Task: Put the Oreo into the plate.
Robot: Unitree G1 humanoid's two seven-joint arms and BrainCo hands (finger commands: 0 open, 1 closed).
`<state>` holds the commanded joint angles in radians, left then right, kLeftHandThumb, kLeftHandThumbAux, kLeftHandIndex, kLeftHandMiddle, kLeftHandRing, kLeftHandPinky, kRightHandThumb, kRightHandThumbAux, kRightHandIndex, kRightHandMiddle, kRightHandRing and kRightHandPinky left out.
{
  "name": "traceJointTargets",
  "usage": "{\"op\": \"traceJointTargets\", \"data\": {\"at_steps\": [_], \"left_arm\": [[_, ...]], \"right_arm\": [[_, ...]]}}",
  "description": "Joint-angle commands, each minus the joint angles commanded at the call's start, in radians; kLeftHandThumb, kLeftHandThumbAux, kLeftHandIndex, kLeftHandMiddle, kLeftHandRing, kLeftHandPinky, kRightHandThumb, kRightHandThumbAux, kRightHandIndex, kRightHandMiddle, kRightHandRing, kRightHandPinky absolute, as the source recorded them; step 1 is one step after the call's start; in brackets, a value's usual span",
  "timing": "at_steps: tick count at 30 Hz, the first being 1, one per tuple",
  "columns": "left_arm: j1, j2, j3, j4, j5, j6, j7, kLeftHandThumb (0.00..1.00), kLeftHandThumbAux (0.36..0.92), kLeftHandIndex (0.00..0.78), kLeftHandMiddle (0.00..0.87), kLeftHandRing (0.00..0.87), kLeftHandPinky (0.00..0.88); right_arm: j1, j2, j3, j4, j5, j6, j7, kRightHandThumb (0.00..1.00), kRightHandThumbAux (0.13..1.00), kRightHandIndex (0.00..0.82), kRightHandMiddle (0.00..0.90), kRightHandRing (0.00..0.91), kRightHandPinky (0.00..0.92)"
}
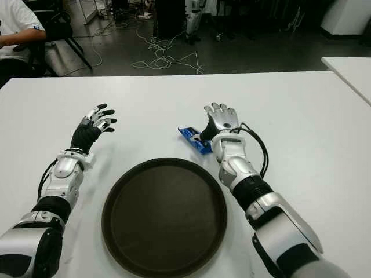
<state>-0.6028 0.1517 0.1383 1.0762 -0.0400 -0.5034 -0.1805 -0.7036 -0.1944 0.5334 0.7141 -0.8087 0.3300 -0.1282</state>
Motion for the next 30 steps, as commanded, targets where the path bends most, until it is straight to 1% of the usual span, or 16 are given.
{"op": "traceJointTargets", "data": {"at_steps": [8, 18, 20, 22, 25, 28, 30], "left_arm": [[0.002, -0.001, -0.007, -0.009, 0.006, 0.000, 0.010, 0.168, 0.617, 0.130, 0.221, 0.261, 0.343], [0.008, 0.000, -0.013, -0.028, 0.013, 0.009, 0.013, 0.158, 0.609, 0.118, 0.212, 0.256, 0.342], [0.011, -0.002, -0.013, -0.033, 0.013, 0.008, 0.014, 0.153, 0.612, 0.118, 0.209, 0.255, 0.343], [0.013, -0.003, -0.013, -0.037, 0.014, 0.007, 0.015, 0.150, 0.614, 0.118, 0.208, 0.255, 0.343], [0.017, -0.004, -0.012, -0.046, 0.013, 0.010, 0.014, 0.149, 0.617, 0.121, 0.211, 0.257, 0.343], [0.019, -0.005, -0.011, -0.051, 0.011, 0.011, 0.012, 0.155, 0.626, 0.120, 0.211, 0.256, 0.342], [0.021, -0.004, -0.011, -0.054, 0.010, 0.012, 0.012, 0.158, 0.630, 0.120, 0.211, 0.255, 0.342]], "right_arm": [[0.002, 0.037, 0.007, 0.115, 0.012, -0.068, -0.057, 0.000, 0.533, 0.000, 0.000, 0.000, 0.018], [-0.012, 0.048, 0.031, 0.177, -0.006, -0.106, -0.062, 0.000, 0.535, 0.000, 0.000, 0.000, 0.021], [-0.020, 0.063, 0.037, 0.229, -0.003, -0.122, -0.078, 0.000, 0.541, 0.000, 0.000, 0.000, 0.027], [-0.034, 0.081, 0.040, 0.316, 0.004, -0.153, -0.106, 0.000, 0.545, 0.000, 0.000, 0.000, 0.033], [-0.052, 0.083, 0.041, 0.359, 0.008, -0.175, -0.110, 0.000, 0.550, 0.000, 0.000, 0.000, 0.038], [-0.076, 0.092, 0.041, 0.432, 0.013, -0.204, -0.116, 0.000, 0.558, 0.000, 0.000, 0.009, 0.060], [-0.087, 0.096, 0.040, 0.459, 0.015, -0.216, -0.119, 0.000, 0.561, 0.000, 0.000, 0.017, 0.075]]}}
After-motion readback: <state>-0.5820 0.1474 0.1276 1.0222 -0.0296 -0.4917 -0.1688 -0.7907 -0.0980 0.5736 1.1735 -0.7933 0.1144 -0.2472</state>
